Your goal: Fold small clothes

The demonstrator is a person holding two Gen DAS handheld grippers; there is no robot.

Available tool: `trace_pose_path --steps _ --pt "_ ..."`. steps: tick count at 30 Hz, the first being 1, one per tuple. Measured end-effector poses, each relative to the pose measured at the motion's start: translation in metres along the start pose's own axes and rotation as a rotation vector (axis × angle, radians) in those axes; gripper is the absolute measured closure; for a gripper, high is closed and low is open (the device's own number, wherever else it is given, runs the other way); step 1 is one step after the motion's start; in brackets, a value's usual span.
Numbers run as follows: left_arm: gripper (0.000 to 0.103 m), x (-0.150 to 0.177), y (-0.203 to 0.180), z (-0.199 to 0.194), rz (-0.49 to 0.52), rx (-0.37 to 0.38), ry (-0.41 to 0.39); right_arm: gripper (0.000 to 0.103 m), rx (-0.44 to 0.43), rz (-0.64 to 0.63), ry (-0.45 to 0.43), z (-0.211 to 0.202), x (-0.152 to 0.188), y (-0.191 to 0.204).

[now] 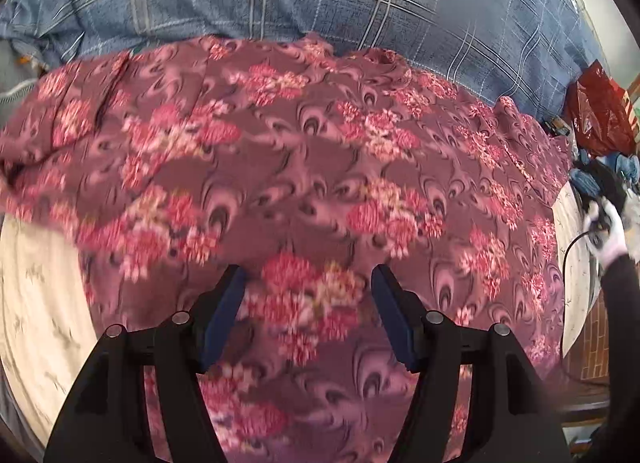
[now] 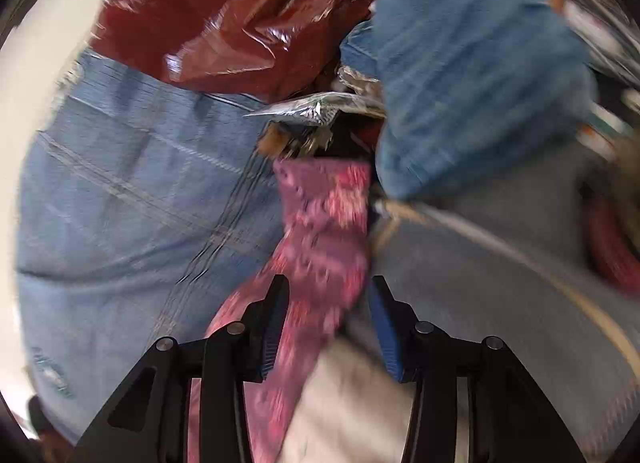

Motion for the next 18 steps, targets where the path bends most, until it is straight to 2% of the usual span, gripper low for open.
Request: trace_pose_path --steps 5,6,8,14,18 --pt "0.038 -0.014 0.001 0.006 -0.001 0.032 0.009 0.059 0.079 -0.03 -0.02 0.04 -0.013 0.001" --pt "0.038 -0.017 0.001 0.007 -0.004 0.044 0.011 0.063 0.086 -0.045 -0.03 0.04 -0.013 0.003" --pt "0.038 -0.024 0.003 0.007 -0.001 0.065 0.007 0.089 0.094 -0.065 -0.023 0.042 -0.015 0.006" --pt "0.038 -0.044 0.019 0.004 -0.009 0.089 -0.05 0.093 -0.03 -0.166 -0.1 -0.005 -0.014 0.036" --pt "0.038 -0.047 0.046 0.011 -0.104 0.163 -0.088 0.093 -0.086 -0.26 -0.118 -0.041 0.004 0.071"
Point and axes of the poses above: each gripper's, at about its wrist camera, not at the fingertips, and z roughly the way its jaws point, y to its left, x to its underside, the point moved 5 cm from there along z, roughly the way its jaws point, and after that the axes turned 4 degrees about x, right-handed, at the moved point
